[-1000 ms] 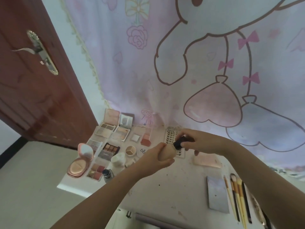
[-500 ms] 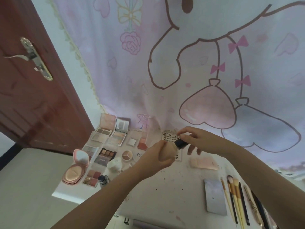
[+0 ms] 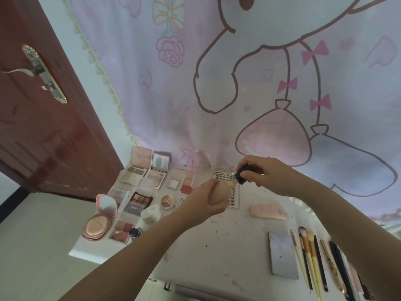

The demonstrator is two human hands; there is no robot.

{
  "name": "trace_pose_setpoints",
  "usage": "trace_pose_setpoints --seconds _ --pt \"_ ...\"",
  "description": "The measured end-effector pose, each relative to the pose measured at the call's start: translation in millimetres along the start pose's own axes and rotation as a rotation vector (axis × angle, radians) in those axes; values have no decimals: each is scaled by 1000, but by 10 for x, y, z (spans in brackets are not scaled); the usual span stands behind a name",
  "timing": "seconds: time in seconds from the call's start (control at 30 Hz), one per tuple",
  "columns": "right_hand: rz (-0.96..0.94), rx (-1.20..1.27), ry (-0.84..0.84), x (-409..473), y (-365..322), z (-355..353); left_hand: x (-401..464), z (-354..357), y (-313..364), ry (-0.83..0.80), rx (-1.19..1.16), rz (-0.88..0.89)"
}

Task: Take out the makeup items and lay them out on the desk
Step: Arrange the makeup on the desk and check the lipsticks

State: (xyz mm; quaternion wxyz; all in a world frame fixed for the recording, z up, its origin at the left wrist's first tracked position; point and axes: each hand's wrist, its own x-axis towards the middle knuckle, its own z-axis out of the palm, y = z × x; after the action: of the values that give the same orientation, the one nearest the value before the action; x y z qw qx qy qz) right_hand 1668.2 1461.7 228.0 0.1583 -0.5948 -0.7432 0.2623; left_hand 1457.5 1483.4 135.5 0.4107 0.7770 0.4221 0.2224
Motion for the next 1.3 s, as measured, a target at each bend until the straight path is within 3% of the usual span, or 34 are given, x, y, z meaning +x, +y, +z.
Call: trace_pose_setpoints --seconds 0.5,0.9,1.03,1.17,1.3 --pt "74 55 73 -16 107 -100 -64 20 -149 -6 -3 -32" --pt "166 137 27 -71 181 -99 -159 57 -276 63 -72 -110" --pt "226 491 50 -71 223 -80 -277 63 -339 140 -58 -109" --pt "306 1042 -74 -113 340 285 -498 93 -447 223 -65 -194" --pt "443 1309 -193 -140 432 1003 -740 132 -607 268 -55 -331"
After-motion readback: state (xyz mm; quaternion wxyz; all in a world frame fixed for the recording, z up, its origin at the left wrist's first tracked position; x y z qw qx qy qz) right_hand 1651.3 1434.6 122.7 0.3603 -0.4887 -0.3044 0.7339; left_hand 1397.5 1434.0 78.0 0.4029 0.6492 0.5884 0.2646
